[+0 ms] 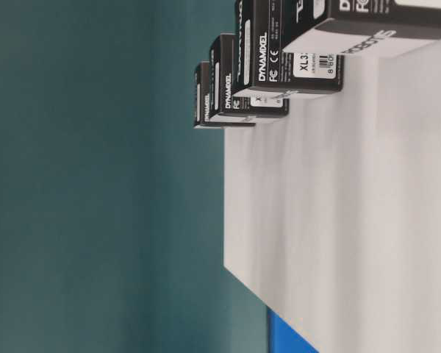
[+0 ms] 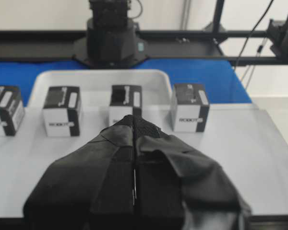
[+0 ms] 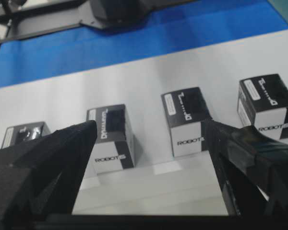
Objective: Place the box from the white plastic tray onto the white base.
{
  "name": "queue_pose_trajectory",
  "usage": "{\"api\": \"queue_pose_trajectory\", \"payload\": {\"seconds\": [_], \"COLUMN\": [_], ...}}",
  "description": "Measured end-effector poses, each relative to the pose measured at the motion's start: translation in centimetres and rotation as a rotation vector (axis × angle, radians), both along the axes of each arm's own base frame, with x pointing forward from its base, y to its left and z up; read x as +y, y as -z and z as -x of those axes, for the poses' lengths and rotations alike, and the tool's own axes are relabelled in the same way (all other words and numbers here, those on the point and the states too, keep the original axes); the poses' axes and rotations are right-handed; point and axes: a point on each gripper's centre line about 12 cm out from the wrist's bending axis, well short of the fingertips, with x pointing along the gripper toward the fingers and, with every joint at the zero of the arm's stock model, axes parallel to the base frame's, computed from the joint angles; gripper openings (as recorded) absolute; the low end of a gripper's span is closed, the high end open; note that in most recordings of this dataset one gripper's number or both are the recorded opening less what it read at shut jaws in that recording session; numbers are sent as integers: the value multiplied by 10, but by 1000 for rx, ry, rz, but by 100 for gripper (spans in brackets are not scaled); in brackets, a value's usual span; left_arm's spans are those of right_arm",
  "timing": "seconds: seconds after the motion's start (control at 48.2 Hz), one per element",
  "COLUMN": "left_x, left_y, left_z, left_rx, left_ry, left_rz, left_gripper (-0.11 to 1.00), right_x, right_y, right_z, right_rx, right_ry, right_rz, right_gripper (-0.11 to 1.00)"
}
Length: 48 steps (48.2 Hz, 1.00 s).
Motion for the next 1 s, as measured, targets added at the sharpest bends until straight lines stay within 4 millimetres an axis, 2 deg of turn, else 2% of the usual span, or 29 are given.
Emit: {"api": "queue_pose_trajectory", "payload": {"seconds": [0.311,0.457,0.644,0.997], "left_x": [-2,-6,-7,-8], "left_y": [9,14,13,10], "left_z": [-8,-13,-15,-17], "left_rx": [42,66,52,22], "left_ry": [8,27,31,31], "left_rz": [0,-1,0,3], "left_gripper": [-7,-7,-7,-7], "right_x": [0,0,0,2], "right_y": [2,12,20,20], "right_z": [-1,-6,-11,-9], "right_rx": [15,60,91,95], "right_ry": [1,0,-12,-34], "right_rz": [1,-2,37,89], "right_gripper": [96,96,96,96]}}
